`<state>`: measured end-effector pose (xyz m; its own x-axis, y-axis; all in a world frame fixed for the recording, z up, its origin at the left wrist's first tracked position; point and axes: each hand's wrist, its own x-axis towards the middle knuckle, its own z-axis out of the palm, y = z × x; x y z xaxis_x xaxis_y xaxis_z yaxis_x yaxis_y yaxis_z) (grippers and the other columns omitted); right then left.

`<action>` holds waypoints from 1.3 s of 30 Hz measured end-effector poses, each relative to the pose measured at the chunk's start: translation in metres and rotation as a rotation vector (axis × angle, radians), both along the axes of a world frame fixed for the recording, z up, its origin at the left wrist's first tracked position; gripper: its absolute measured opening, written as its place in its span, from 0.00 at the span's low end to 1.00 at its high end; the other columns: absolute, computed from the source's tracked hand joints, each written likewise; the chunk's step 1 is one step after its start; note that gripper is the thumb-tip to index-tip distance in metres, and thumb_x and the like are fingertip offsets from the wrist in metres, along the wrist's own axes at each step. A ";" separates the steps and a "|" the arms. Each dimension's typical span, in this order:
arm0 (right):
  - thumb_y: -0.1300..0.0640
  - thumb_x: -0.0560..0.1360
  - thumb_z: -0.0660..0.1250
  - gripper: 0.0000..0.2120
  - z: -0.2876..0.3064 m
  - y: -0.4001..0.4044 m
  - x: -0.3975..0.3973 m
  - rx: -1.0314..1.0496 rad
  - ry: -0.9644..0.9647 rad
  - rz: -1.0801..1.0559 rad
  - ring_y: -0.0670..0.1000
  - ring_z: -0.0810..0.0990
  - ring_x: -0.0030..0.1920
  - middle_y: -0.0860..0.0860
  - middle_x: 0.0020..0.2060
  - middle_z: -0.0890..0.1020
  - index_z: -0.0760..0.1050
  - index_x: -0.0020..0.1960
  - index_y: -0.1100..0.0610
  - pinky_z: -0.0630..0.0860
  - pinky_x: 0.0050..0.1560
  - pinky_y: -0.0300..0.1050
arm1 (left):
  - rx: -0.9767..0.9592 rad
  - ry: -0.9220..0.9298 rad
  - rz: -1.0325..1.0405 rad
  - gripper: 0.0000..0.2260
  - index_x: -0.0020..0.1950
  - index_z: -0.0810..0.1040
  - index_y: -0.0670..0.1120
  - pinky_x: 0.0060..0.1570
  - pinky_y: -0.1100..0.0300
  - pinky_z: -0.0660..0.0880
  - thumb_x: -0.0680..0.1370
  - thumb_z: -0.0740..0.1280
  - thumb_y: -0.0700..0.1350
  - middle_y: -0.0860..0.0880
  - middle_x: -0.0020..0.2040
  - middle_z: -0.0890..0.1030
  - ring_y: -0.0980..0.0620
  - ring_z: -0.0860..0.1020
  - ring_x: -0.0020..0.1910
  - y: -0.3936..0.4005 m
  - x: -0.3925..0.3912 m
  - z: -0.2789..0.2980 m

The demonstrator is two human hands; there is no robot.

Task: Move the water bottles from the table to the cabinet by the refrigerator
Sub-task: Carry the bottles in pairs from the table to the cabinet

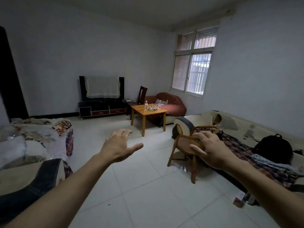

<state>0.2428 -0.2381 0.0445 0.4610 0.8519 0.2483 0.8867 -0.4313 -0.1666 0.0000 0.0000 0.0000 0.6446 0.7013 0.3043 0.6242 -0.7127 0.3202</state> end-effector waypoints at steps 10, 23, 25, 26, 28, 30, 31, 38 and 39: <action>0.32 0.76 0.55 0.33 0.001 0.119 0.113 0.126 -0.010 0.038 0.53 0.62 0.73 0.50 0.74 0.65 0.62 0.75 0.46 0.69 0.70 0.61 | 0.053 0.056 0.014 0.42 0.77 0.62 0.55 0.68 0.44 0.68 0.70 0.57 0.77 0.50 0.77 0.65 0.47 0.64 0.74 0.118 0.114 0.011; 0.35 0.78 0.57 0.31 0.003 0.320 0.244 0.085 0.019 0.052 0.53 0.59 0.77 0.50 0.77 0.62 0.60 0.77 0.45 0.64 0.74 0.59 | 0.005 0.074 0.104 0.40 0.77 0.62 0.53 0.69 0.45 0.68 0.72 0.58 0.75 0.50 0.76 0.65 0.48 0.65 0.73 0.294 0.225 0.018; 0.35 0.78 0.57 0.31 -0.003 0.353 0.259 0.073 0.012 0.049 0.53 0.59 0.77 0.50 0.77 0.62 0.60 0.77 0.46 0.64 0.74 0.58 | 0.003 0.070 0.106 0.40 0.77 0.62 0.54 0.68 0.44 0.68 0.71 0.57 0.75 0.50 0.76 0.65 0.48 0.65 0.73 0.325 0.242 0.010; 0.35 0.79 0.57 0.30 -0.007 0.371 0.267 0.066 0.011 0.046 0.53 0.59 0.77 0.50 0.77 0.63 0.60 0.77 0.46 0.64 0.73 0.58 | 0.008 0.068 0.103 0.40 0.77 0.62 0.54 0.68 0.44 0.69 0.71 0.57 0.75 0.50 0.76 0.66 0.48 0.65 0.73 0.342 0.251 0.005; 0.36 0.79 0.57 0.30 -0.015 0.406 0.281 0.047 0.006 0.043 0.53 0.59 0.76 0.50 0.76 0.63 0.61 0.77 0.46 0.64 0.73 0.58 | 0.019 0.062 0.094 0.39 0.76 0.63 0.54 0.68 0.44 0.69 0.71 0.57 0.75 0.50 0.76 0.67 0.47 0.65 0.73 0.375 0.267 -0.003; 0.35 0.79 0.57 0.30 -0.020 0.441 0.295 0.022 0.001 0.039 0.53 0.60 0.76 0.51 0.77 0.62 0.60 0.77 0.47 0.65 0.72 0.59 | 0.030 0.056 0.083 0.39 0.76 0.63 0.54 0.68 0.44 0.68 0.72 0.57 0.75 0.51 0.75 0.67 0.48 0.65 0.73 0.409 0.281 -0.008; 0.35 0.78 0.57 0.31 -0.019 0.459 0.302 0.017 0.001 0.034 0.54 0.60 0.76 0.51 0.77 0.62 0.60 0.77 0.47 0.66 0.72 0.59 | 0.037 0.057 0.076 0.38 0.76 0.63 0.54 0.68 0.44 0.68 0.72 0.58 0.74 0.51 0.75 0.67 0.48 0.65 0.73 0.427 0.288 -0.008; 0.34 0.78 0.56 0.31 -0.016 0.581 0.355 0.036 -0.081 -0.001 0.53 0.62 0.74 0.50 0.75 0.64 0.61 0.76 0.47 0.68 0.69 0.55 | 0.032 0.000 0.038 0.39 0.75 0.64 0.54 0.67 0.45 0.70 0.71 0.58 0.75 0.52 0.75 0.67 0.49 0.66 0.72 0.556 0.348 -0.008; 0.34 0.78 0.56 0.31 -0.020 0.595 0.362 0.020 -0.103 -0.002 0.53 0.62 0.75 0.51 0.76 0.63 0.61 0.77 0.47 0.67 0.70 0.56 | 0.009 0.014 0.030 0.39 0.76 0.63 0.54 0.67 0.45 0.69 0.71 0.58 0.75 0.52 0.75 0.67 0.49 0.66 0.73 0.569 0.359 -0.015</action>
